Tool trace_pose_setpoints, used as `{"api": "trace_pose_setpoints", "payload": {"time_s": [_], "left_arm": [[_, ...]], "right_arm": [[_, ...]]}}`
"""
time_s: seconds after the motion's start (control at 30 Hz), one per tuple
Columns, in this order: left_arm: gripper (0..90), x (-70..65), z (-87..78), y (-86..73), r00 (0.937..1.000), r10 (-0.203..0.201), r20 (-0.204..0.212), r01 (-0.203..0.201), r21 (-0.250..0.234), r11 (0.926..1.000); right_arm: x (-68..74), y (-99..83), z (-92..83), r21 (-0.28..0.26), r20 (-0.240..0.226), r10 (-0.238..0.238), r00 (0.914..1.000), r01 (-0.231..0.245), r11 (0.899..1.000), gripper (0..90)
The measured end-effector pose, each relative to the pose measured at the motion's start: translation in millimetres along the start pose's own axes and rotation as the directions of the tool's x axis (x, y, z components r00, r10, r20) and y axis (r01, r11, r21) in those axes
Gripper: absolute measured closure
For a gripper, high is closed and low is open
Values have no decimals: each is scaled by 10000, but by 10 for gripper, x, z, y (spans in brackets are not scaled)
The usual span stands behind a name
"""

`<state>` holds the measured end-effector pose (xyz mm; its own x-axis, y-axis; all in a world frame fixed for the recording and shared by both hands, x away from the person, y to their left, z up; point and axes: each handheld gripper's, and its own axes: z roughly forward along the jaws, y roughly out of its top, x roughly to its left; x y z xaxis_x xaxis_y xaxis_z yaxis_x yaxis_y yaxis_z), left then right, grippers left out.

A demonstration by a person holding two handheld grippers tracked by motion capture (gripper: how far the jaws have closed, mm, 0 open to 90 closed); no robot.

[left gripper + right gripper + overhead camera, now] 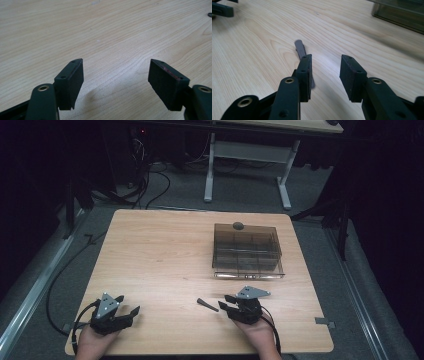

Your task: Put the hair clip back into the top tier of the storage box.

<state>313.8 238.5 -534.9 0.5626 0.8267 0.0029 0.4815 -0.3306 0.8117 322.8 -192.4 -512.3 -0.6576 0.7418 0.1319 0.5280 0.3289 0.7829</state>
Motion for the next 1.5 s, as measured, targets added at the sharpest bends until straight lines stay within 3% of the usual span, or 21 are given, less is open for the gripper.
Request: {"api": "trace_pose_setpoints", "payload": {"time_s": [0.03,0.13,0.3,0.37,0.47,0.53,0.77,1.17,1.27,1.3,1.33,1.37,1.5], "left_arm": [[292,9,4,1,10000,-37,48,37,-3,10000],[289,22,3,1,9997,-193,138,193,-31,9998],[284,12,-44,-17,9999,-95,56,98,-488,9988],[281,18,-65,-24,9999,-104,103,111,-671,9977],[281,28,-68,-21,9998,-126,146,135,-660,9977],[281,29,-65,-20,9998,-162,136,171,-636,9978],[280,21,-83,-30,9999,-127,84,133,-774,9969],[278,26,-86,-33,9997,-148,180,161,-766,9969],[277,26,-87,-33,9997,-156,190,170,-769,9969],[277,27,-87,-33,9997,-155,197,169,-753,9970],[277,27,-87,-33,9997,-152,207,167,-742,9971],[277,25,-86,-33,9997,-158,197,173,-756,9970],[277,22,-83,-32,9997,-140,203,154,-718,9973]], "right_arm": [[27,74,60,207,6,-249,9997,249,9995,617],[50,141,101,231,-209,-331,9992,336,9992,613],[109,263,240,410,-487,-673,9965,693,9968,605],[148,242,336,422,-716,-681,9951,712,9966,616],[191,233,382,481,-714,-770,9945,805,9956,630],[233,243,419,630,-592,-1093,9922,1130,9916,643],[210,211,562,1122,-760,-952,9926,1033,9883,726],[227,195,567,1175,-672,-1212,9903,1285,9847,803],[239,205,549,1161,-638,-1173,9910,1241,9855,804],[240,205,544,1144,-597,-1200,9910,1262,9854,820],[241,206,532,1089,-582,-1189,9912,1247,9862,891],[233,212,502,765,-566,-1174,9915,1215,9896,895],[211,209,483,918,-533,-1058,9930,1104,9896,894]]}}
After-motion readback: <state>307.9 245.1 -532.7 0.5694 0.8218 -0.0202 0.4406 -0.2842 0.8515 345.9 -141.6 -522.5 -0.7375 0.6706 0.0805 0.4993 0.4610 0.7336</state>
